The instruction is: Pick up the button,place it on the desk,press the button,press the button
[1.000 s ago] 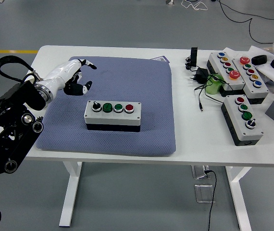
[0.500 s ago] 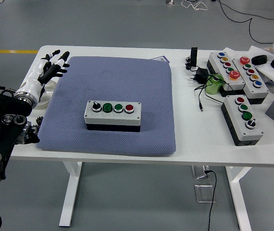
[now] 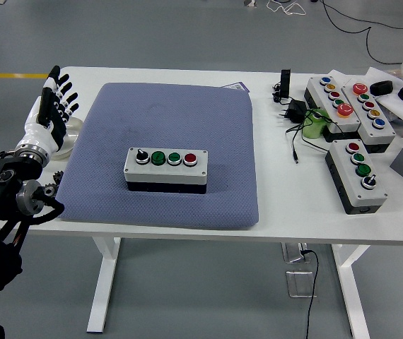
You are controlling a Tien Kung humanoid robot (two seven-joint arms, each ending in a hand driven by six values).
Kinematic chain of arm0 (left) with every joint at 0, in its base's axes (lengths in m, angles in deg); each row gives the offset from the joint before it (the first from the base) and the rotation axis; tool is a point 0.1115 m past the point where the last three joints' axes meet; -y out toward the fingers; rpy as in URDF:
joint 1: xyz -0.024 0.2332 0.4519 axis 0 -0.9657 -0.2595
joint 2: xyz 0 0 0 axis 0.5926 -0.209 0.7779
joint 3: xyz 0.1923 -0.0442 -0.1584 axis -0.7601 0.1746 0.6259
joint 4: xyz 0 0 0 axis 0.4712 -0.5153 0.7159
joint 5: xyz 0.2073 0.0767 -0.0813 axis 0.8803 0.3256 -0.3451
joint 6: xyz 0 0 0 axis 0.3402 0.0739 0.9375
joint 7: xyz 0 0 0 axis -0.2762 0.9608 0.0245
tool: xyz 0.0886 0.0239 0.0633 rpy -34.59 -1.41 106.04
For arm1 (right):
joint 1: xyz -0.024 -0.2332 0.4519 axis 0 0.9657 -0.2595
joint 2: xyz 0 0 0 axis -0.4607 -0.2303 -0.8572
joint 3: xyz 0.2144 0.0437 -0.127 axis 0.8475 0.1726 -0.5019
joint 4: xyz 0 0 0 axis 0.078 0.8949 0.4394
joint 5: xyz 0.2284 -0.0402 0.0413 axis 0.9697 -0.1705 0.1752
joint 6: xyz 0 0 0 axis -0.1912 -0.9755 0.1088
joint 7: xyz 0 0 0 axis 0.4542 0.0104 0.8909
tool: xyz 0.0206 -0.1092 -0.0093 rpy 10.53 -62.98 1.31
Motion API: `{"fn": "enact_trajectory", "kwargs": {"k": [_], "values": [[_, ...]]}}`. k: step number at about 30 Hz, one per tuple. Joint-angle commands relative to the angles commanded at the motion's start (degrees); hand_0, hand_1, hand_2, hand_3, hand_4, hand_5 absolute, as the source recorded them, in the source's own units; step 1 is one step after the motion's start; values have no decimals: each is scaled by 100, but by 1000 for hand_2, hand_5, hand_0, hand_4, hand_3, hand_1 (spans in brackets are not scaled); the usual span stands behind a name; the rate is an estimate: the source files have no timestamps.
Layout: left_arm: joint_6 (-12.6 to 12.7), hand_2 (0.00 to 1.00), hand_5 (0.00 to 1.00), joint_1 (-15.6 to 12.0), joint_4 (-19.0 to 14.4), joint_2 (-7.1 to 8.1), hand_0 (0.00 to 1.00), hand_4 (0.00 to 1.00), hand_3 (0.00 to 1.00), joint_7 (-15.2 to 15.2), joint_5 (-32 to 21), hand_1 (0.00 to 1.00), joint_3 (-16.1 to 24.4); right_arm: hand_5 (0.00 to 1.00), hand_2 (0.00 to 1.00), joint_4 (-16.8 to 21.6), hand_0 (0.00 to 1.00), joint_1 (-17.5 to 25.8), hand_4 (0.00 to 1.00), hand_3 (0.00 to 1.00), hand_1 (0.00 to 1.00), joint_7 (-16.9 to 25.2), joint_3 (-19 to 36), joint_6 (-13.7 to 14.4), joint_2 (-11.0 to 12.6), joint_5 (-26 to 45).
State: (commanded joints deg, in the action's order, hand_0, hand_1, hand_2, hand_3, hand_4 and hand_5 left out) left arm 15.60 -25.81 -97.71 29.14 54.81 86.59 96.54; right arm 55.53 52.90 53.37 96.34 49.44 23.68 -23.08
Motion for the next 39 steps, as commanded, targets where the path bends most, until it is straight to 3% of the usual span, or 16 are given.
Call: {"fn": "enact_trajectory", "kwargs": {"k": [4,9,12,13,16,22,39], "values": [[-61,936,998,-45,-24,-17,931,711,917,-188,-53,925,65,237,615,0,640,6,229,625,565,-1,1,1,0,-2],[-121,919,998,-70,-29,-20,917,706,899,-211,-1,916,130,237,616,0,641,3,229,625,565,-2,11,1,-2,-12],[-370,919,998,-82,-31,-4,917,706,899,-160,9,916,186,237,616,0,641,-7,229,625,565,0,16,-3,-2,-14],[-436,882,998,-85,-33,-1,882,710,849,-146,21,880,197,237,615,0,640,-9,229,625,565,0,16,-4,-2,-15],[-902,882,998,-108,-16,12,882,710,849,-147,-39,880,265,237,615,0,640,-21,229,625,565,-2,28,-5,-2,-25],[-1210,871,998,-115,7,17,871,708,836,-16,3,869,352,237,615,0,640,-42,229,625,565,2,18,-11,2,-24],[-1261,864,998,-95,48,24,862,698,831,87,86,863,427,239,616,0,640,-70,229,625,565,7,24,-17,6,-46]]}}
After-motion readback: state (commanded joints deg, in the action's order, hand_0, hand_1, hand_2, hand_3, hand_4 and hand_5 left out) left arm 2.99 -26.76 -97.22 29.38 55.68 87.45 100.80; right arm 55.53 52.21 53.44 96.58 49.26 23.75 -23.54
